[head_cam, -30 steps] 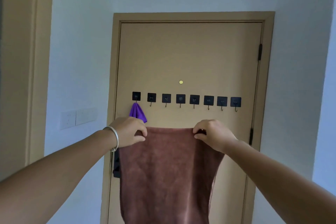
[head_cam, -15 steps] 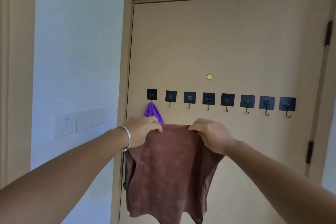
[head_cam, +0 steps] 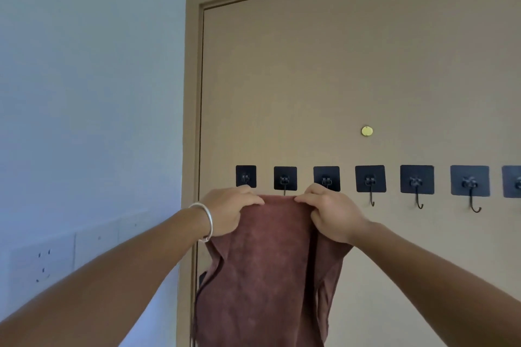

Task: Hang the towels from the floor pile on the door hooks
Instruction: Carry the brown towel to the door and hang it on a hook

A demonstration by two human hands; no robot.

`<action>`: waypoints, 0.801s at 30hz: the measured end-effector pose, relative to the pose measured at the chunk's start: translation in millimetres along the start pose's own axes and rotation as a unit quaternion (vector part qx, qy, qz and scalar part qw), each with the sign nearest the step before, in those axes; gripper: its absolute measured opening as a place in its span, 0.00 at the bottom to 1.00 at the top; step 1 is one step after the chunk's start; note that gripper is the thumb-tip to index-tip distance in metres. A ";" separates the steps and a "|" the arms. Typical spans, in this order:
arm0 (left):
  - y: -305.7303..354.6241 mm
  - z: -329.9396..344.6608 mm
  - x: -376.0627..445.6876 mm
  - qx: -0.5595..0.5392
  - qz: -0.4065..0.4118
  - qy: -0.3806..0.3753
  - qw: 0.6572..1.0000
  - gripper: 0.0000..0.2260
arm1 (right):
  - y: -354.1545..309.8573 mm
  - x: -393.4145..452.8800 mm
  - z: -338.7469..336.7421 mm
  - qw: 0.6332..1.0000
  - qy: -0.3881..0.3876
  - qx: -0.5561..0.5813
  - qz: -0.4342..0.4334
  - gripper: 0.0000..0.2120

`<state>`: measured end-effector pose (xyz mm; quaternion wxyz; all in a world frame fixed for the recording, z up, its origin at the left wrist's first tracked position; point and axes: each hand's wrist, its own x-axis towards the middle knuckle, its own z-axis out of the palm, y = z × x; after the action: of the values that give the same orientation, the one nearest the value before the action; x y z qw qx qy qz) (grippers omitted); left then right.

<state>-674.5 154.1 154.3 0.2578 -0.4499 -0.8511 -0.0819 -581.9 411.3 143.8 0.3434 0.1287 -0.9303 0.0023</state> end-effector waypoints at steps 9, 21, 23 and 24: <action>-29.0 33.2 75.8 0.017 -0.006 0.011 1.000 0.28 | 36.4 56.9 22.9 0.994 0.040 -0.078 0.068 0.23; -48.8 92.9 107.7 0.078 0.029 0.042 0.996 0.23 | 27.7 61.2 59.3 0.951 0.002 -0.298 0.075 0.16; -47.6 100.4 105.8 0.079 0.030 0.044 0.995 0.21 | 25.8 57.8 66.0 0.940 0.015 -0.337 0.058 0.15; -46.1 104.0 104.8 0.079 0.030 0.047 0.995 0.20 | 25.1 55.4 70.7 0.937 0.015 -0.344 0.054 0.13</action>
<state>-798.1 241.8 123.5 0.3341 -0.4492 -0.8281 -0.0277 -673.6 415.8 127.3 0.3803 -0.0479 -0.8743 -0.2978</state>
